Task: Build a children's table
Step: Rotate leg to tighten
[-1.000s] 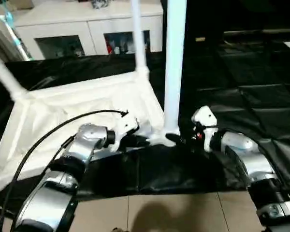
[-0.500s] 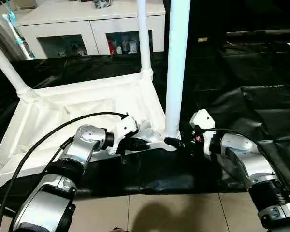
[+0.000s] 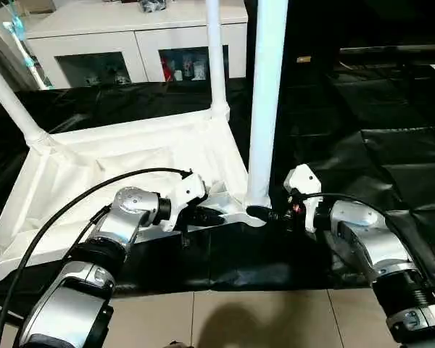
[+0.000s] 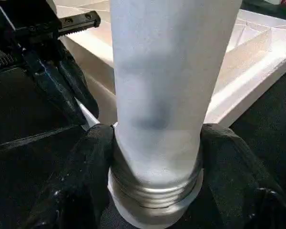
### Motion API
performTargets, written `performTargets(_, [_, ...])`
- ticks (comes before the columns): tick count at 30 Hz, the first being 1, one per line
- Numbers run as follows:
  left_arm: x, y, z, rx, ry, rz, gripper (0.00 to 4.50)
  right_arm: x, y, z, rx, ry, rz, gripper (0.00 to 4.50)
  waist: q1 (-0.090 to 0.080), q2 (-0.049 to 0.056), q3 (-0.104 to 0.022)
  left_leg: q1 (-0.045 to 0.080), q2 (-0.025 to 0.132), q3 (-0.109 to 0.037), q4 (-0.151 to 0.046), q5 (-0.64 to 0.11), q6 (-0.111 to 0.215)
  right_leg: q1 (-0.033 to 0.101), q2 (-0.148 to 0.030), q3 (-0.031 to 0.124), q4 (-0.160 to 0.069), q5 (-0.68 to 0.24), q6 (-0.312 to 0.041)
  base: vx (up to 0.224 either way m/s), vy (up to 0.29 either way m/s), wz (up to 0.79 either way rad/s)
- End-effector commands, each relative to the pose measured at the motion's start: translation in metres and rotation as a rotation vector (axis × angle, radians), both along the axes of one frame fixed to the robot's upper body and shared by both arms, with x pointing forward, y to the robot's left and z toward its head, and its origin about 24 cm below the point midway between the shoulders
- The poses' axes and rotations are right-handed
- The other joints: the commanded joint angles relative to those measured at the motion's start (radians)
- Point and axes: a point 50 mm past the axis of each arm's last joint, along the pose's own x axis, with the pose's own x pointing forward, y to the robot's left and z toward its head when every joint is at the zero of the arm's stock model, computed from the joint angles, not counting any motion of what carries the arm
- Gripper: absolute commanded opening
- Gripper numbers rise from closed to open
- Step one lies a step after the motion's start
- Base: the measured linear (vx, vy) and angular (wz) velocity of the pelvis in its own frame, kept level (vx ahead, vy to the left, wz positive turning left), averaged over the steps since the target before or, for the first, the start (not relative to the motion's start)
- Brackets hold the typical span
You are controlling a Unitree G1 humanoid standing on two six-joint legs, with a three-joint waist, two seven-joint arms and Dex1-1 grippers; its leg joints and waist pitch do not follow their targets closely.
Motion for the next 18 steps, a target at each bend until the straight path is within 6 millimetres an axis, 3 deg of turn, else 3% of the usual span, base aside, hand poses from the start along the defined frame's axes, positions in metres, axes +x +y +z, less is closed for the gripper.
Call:
performTargets(1, [-0.001,-0.007,0.000,-0.041,0.015,-0.006,0.00,0.005,0.001,-0.003,-0.013,-0.001,-0.069,2.51,0.001,-0.025,-0.070,0.017,0.040,-0.019,-0.064,-0.217,0.081,0.046,-0.054,0.033,-0.061,-0.267,-0.231,0.000,0.000,0.00])
performTargets(5, [0.009,-0.015,-0.004,-0.010,0.001,0.127,0.00,0.017,0.008,-0.015,-0.051,0.015,-0.269,2.50,-0.013,-0.022,-0.065,0.022,0.036,-0.022,-0.069,-0.265,0.045,0.042,-0.053,0.032,-0.071,-0.341,-0.213,0.000,0.000,0.00])
performTargets(7, [0.010,-0.017,-0.004,-0.006,-0.003,0.141,0.00,0.018,0.010,-0.016,-0.052,0.024,-0.290,2.50,-0.019,-0.024,-0.063,0.021,0.035,-0.024,-0.071,-0.279,0.037,0.044,-0.053,0.031,-0.071,-0.354,-0.212,0.000,0.000,0.00])
performTargets(11, [0.020,-0.035,-0.001,0.005,-0.036,0.253,0.00,0.025,0.028,-0.025,-0.049,0.061,-0.447,2.50,-0.030,-0.024,-0.062,0.026,0.032,-0.026,-0.073,-0.312,0.026,0.038,-0.053,0.032,-0.079,-0.399,-0.197,0.000,0.000,0.00])
performTargets(12, [0.024,-0.041,0.001,0.007,-0.043,0.298,0.00,0.028,0.033,-0.028,-0.066,0.068,-0.509,2.49,-0.034,-0.022,-0.061,0.022,0.031,-0.028,-0.074,-0.310,0.018,0.040,-0.053,0.031,-0.077,-0.403,-0.195,0.000,0.000,0.00])
performTargets(14, [0.028,-0.048,0.002,0.010,-0.050,0.341,0.00,0.030,0.037,-0.031,-0.097,0.071,-0.569,2.49,-0.038,-0.023,-0.060,0.028,0.031,-0.028,-0.075,-0.327,0.011,0.038,-0.052,0.031,-0.082,-0.415,-0.189,0.000,0.000,0.00])
performTargets(18, [0.034,-0.059,0.006,0.029,-0.083,0.430,0.00,0.036,0.046,-0.033,-0.136,0.064,-0.668,2.49,-0.038,-0.021,-0.061,0.027,0.026,-0.028,-0.073,-0.330,0.024,0.037,-0.054,0.031,-0.089,-0.429,-0.179,0.000,0.000,0.00])
